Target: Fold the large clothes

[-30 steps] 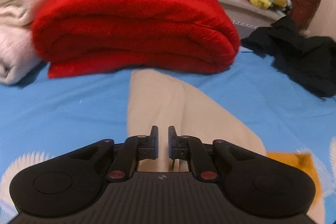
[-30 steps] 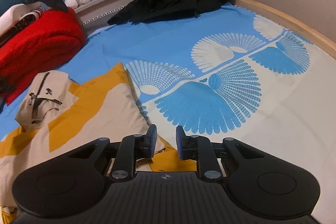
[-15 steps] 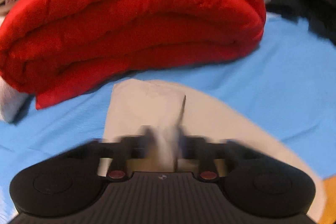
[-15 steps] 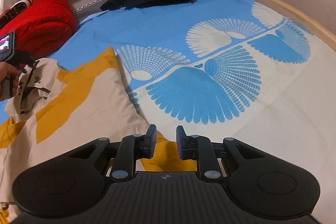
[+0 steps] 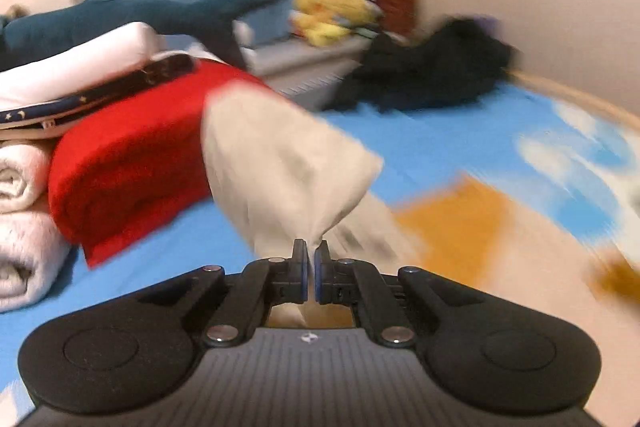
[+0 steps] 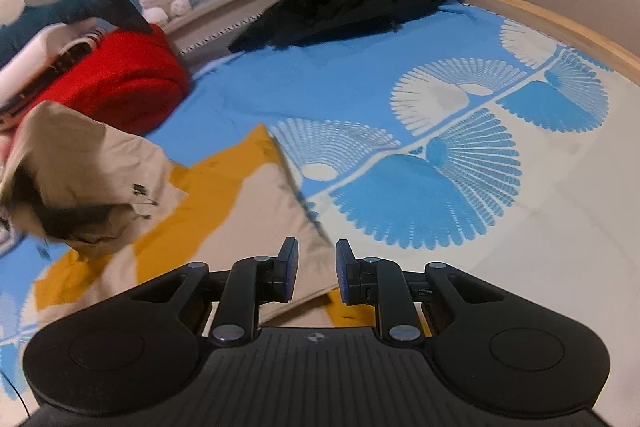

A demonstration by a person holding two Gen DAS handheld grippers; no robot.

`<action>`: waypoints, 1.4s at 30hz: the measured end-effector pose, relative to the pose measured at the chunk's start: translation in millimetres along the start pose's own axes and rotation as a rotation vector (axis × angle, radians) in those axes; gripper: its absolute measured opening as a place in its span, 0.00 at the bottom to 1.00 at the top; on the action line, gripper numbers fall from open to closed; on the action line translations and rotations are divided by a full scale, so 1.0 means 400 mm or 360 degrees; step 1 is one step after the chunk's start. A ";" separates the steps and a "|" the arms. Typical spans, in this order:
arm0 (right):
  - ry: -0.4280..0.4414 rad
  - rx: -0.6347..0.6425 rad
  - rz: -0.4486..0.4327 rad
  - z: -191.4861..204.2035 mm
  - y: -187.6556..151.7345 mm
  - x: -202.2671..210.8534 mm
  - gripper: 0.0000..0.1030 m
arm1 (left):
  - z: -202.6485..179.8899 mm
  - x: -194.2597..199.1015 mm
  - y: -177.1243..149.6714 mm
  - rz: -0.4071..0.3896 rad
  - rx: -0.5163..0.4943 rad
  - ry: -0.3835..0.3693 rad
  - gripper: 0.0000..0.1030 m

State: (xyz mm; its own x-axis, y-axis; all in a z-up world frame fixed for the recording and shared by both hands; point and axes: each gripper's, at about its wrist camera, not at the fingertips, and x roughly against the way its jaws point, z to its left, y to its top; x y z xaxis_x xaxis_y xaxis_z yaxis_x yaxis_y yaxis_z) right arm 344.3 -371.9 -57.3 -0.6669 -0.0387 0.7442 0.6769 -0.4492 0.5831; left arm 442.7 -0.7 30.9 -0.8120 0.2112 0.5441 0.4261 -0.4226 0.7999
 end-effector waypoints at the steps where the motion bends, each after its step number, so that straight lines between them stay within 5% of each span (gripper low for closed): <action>1: 0.0010 -0.0012 0.0006 0.002 0.000 0.003 0.21 | -0.030 0.055 -0.055 0.0046 -0.0042 -0.0006 0.03; 4: 0.0063 -0.0028 0.0001 0.016 -0.001 0.011 0.21 | -0.100 0.172 -0.170 0.0170 -0.0048 0.0019 0.06; 6: 0.0081 -0.0025 -0.0008 0.030 -0.005 0.014 0.21 | -0.104 0.221 -0.205 0.0178 0.0095 0.0054 0.09; 9: 0.0120 -0.0005 0.0004 0.049 -0.014 0.012 0.21 | -0.057 0.247 -0.193 0.0067 0.0445 0.0117 0.27; 12: 0.0134 -0.0006 0.0020 0.055 -0.015 0.005 0.21 | -0.038 0.166 -0.162 0.0078 0.0654 0.0101 0.40; 14: 0.0123 -0.0021 0.0016 0.056 -0.012 0.000 0.21 | -0.067 0.088 -0.128 0.0085 0.0635 0.0117 0.64; 17: 0.0113 -0.0034 0.0028 0.058 -0.010 -0.014 0.21 | -0.147 -0.027 -0.083 0.0140 0.0549 0.0018 0.82; 23: 0.0125 -0.0038 0.0064 0.065 -0.011 -0.036 0.21 | -0.357 -0.181 -0.088 0.0163 0.0205 0.0069 0.77; 24: 0.0128 -0.0039 0.0071 0.067 -0.012 -0.039 0.21 | -0.385 -0.210 -0.101 0.0180 0.0091 0.0116 0.65; 25: 0.0135 -0.0038 0.0080 0.070 -0.013 -0.041 0.21 | -0.406 -0.233 -0.121 0.0219 -0.0040 0.0152 0.19; 26: 0.0143 -0.0036 0.0089 0.074 -0.014 -0.043 0.21 | -0.418 -0.244 -0.136 0.0273 -0.0130 0.0153 0.10; 30: 0.0217 -0.0009 0.0115 0.094 -0.019 -0.043 0.21 | -0.439 -0.123 -0.167 0.0227 -0.0314 0.0053 0.09; 33: 0.0311 0.0038 0.0137 0.115 -0.025 -0.042 0.21 | -0.462 -0.035 -0.228 0.0338 -0.0468 -0.0001 0.09; 36: 0.0417 0.0071 0.0216 0.145 -0.044 -0.056 0.21 | -0.482 0.021 -0.284 0.0398 -0.0560 0.0009 0.35; 38: 0.0475 0.0082 0.0281 0.164 -0.061 -0.069 0.22 | -0.461 0.045 -0.279 0.0344 -0.0439 -0.0005 0.60; 42: 0.0511 0.0079 0.0343 0.190 -0.088 -0.084 0.22 | -0.315 0.072 -0.192 0.0143 0.0213 -0.0077 0.61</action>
State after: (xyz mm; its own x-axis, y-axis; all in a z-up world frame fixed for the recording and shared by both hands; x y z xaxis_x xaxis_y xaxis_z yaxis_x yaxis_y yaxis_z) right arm 366.7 -287.1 -78.3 -0.5660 -0.4086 0.7160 0.8211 -0.3567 0.4455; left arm 336.2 -73.1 -46.7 -0.7494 0.2216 0.6239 0.5479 -0.3215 0.7723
